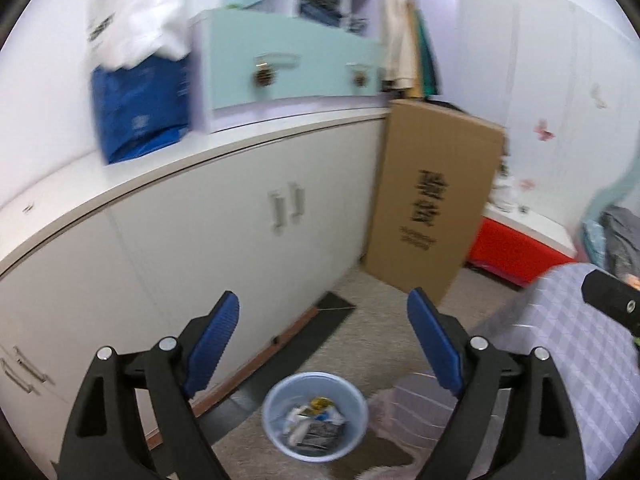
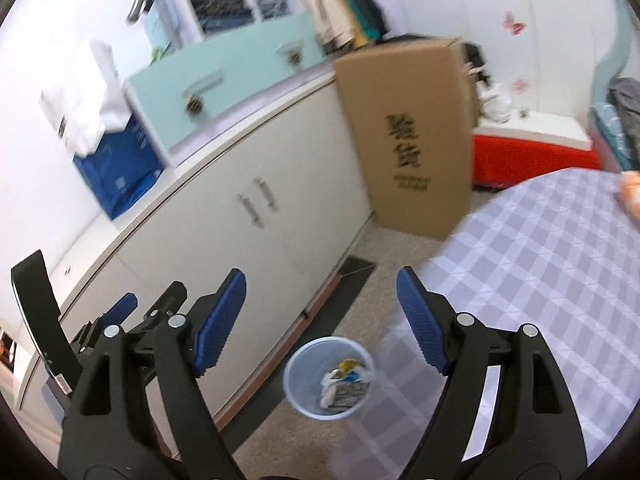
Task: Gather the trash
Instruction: 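Move both open tools back to the table, then grasp the green artificial leaf with the left tool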
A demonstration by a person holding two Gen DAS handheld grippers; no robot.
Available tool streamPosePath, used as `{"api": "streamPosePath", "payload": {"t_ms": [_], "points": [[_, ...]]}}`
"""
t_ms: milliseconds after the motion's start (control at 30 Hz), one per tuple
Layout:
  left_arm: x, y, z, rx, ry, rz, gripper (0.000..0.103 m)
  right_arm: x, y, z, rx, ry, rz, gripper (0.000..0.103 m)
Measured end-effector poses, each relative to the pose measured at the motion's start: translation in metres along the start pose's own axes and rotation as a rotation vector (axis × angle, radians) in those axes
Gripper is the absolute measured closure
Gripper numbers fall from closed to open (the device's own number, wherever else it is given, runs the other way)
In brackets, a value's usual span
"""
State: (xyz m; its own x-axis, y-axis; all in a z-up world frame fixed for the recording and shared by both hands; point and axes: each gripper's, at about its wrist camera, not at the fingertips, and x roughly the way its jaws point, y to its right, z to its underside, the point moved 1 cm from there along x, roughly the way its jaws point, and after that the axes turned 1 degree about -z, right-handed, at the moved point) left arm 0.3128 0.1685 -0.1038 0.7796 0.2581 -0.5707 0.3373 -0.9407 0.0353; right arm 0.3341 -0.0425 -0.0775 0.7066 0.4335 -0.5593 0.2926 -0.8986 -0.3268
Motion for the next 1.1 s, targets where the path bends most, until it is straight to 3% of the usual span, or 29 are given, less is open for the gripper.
{"api": "streamPosePath", "payload": {"t_ms": [133, 333, 467, 667, 867, 967, 1067, 1100], "points": [[-0.02, 0.067, 0.005, 0.063, -0.042, 0.158, 0.019, -0.05, 0.059, -0.005, 0.041, 0.063, 0.099, 0.024], [-0.045, 0.175, 0.022, 0.201, -0.102, 0.307, 0.019, -0.123, 0.17, 0.005, 0.174, 0.126, 0.272, 0.022], [-0.068, 0.268, 0.043, 0.373, -0.099, 0.419, 0.019, -0.163, 0.235, 0.023, 0.286, 0.158, 0.335, 0.021], [-0.085, 0.377, 0.078, 0.585, -0.103, 0.549, 0.019, -0.198, 0.31, 0.047, 0.421, 0.186, 0.386, 0.019], [-0.085, 0.447, 0.104, 0.678, -0.122, 0.597, 0.019, -0.208, 0.362, 0.064, 0.517, 0.191, 0.387, 0.019], [-0.074, 0.462, 0.11, 0.684, -0.149, 0.598, 0.019, -0.209, 0.38, 0.068, 0.542, 0.191, 0.379, 0.018], [-0.071, 0.473, 0.116, 0.696, -0.125, 0.563, 0.019, -0.206, 0.388, 0.07, 0.556, 0.184, 0.372, 0.019], [-0.069, 0.476, 0.116, 0.702, -0.123, 0.561, 0.025, -0.205, 0.392, 0.07, 0.559, 0.181, 0.37, 0.019]]}}
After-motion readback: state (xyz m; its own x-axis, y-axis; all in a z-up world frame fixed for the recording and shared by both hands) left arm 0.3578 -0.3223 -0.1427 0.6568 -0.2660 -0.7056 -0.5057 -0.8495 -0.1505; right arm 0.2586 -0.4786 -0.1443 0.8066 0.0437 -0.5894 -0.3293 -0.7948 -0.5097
